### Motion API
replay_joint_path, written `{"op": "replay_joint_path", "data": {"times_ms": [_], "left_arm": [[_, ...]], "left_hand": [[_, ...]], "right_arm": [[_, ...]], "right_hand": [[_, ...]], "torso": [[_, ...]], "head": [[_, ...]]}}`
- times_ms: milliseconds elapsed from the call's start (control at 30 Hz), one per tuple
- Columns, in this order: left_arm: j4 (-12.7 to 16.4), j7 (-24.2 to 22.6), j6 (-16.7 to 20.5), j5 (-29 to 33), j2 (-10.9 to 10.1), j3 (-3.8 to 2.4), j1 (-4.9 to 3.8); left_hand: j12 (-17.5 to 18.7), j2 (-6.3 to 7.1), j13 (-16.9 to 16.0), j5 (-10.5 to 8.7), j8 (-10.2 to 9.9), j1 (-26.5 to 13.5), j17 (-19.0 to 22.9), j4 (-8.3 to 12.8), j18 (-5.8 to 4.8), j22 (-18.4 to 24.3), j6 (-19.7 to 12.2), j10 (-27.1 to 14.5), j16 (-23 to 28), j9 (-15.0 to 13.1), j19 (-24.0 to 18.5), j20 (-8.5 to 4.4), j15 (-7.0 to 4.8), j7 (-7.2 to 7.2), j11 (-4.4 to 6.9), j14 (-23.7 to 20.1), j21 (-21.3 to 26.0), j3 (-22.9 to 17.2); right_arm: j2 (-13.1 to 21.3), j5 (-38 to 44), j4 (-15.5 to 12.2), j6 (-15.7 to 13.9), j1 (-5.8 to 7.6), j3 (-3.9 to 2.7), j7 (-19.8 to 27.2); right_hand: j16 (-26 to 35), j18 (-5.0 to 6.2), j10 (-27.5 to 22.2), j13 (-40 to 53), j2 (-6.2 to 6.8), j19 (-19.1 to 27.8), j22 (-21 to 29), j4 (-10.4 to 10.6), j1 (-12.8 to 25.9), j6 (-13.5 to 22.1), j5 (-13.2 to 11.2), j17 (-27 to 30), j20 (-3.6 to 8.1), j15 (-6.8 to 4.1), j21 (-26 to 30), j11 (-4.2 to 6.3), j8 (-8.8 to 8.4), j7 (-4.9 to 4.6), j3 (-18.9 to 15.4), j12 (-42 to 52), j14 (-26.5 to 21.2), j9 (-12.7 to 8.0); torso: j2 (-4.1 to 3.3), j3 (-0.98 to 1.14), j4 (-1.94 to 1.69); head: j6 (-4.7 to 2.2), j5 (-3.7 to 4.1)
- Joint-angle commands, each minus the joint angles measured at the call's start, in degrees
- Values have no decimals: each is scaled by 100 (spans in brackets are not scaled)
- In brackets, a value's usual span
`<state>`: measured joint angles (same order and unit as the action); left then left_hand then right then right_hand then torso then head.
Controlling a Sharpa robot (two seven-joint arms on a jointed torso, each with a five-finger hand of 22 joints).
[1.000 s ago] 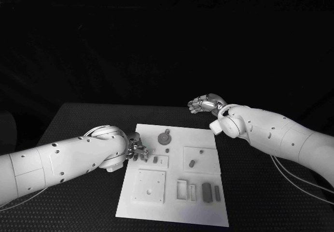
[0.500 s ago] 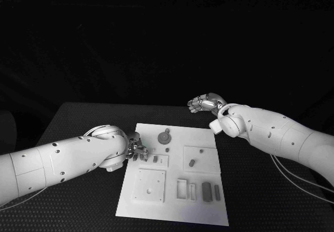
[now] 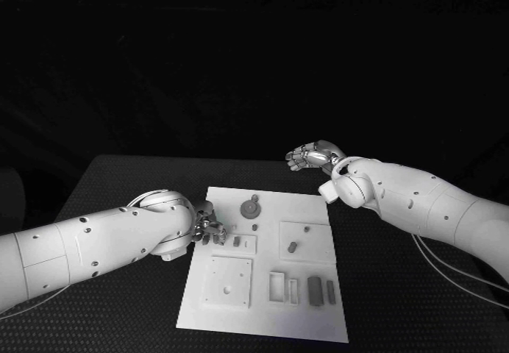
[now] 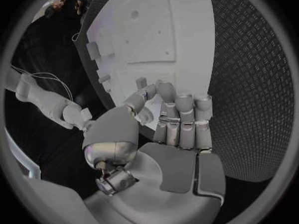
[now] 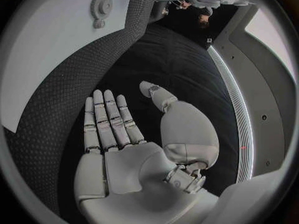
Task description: Assemble the parts on the task board
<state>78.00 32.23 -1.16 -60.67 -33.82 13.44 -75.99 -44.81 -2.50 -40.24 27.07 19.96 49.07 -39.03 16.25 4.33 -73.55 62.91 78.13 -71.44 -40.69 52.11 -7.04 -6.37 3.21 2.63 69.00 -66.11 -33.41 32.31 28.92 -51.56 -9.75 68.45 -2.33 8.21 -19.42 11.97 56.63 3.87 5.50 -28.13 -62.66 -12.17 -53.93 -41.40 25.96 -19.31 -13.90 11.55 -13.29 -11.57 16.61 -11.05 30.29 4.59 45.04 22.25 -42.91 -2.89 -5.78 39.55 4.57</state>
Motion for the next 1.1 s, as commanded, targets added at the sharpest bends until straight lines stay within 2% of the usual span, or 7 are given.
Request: {"op": "replay_joint_path", "data": {"times_ms": [33,333,600,967,1000,1033,1100], "left_arm": [[2,30,-138,-36,20,22,25],[-38,37,-194,-172,111,25,29],[-117,35,-324,-398,241,24,112],[-132,32,-312,-411,251,24,130],[-132,37,-319,-411,244,24,130],[-131,43,-307,-411,235,24,130],[-132,57,-290,-411,214,23,130]], "left_hand": [[-21,-54,-8,20,347,15,-1,-2,46,-11,235,248,-32,-270,50,-650,-263,-201,225,210,-24,-38],[-41,-57,-29,-121,344,-29,7,-52,49,-21,263,261,-51,-284,73,-659,-286,-208,230,230,-41,-19],[-77,-51,-55,-239,351,-70,7,-123,58,-33,323,306,-95,-302,107,-674,-306,-228,248,273,-64,-2],[-89,-10,-66,-309,339,-117,15,-191,62,-40,337,308,-110,-307,121,-681,-314,-231,249,280,-73,17],[-90,24,-68,-400,331,-143,21,-242,64,-41,339,306,-111,-309,122,-685,-317,-232,249,277,-71,27],[-90,60,-71,-614,322,-155,28,-291,70,-41,340,303,-113,-311,121,-691,-320,-232,249,273,-67,30],[-87,115,-72,-675,313,-170,35,-333,72,-42,340,299,-113,-313,119,-694,-323,-231,248,269,-65,32]], "right_arm": [[0,36,-10,27,-1,-1,61],[-6,36,-13,31,-1,-1,60],[-9,36,-20,29,-1,-1,59],[-8,36,-22,31,-1,-1,59],[-6,36,-23,31,-1,-1,59],[-2,36,-22,29,-1,-1,58],[1,36,-21,26,-1,-1,58]], "right_hand": [[-34,-103,23,7,20,23,-10,-18,7,4,31,9,-10,-4,36,3,38,-212,-1,-30,-54,-6],[-35,-102,24,7,20,22,-12,-18,7,5,31,10,-10,-4,38,3,38,-213,-1,-30,-54,-7],[-35,-102,24,7,19,21,-15,-17,7,5,31,10,-10,-4,40,3,39,-213,-1,-31,-54,-8],[-36,-102,25,7,20,21,-18,-17,7,5,31,12,-10,-3,44,3,40,-213,-1,-33,-54,-9],[-36,-102,25,7,20,21,-18,-18,7,5,31,12,-10,-3,44,3,40,-213,-1,-33,-55,-10],[-36,-102,24,7,21,21,-18,-18,7,5,31,12,-10,-3,45,3,40,-213,-1,-33,-55,-10],[-36,-102,24,7,21,21,-19,-18,7,5,31,12,-10,-3,45,3,40,-213,-1,-33,-55,-10]], "torso": [[-1,0,6],[-1,1,3],[-7,-1,16],[1,0,0],[1,-1,0],[1,-2,1],[1,-2,1]], "head": [[-6,-6],[-2,-4],[16,12],[32,35],[33,39],[35,42],[35,42]]}}
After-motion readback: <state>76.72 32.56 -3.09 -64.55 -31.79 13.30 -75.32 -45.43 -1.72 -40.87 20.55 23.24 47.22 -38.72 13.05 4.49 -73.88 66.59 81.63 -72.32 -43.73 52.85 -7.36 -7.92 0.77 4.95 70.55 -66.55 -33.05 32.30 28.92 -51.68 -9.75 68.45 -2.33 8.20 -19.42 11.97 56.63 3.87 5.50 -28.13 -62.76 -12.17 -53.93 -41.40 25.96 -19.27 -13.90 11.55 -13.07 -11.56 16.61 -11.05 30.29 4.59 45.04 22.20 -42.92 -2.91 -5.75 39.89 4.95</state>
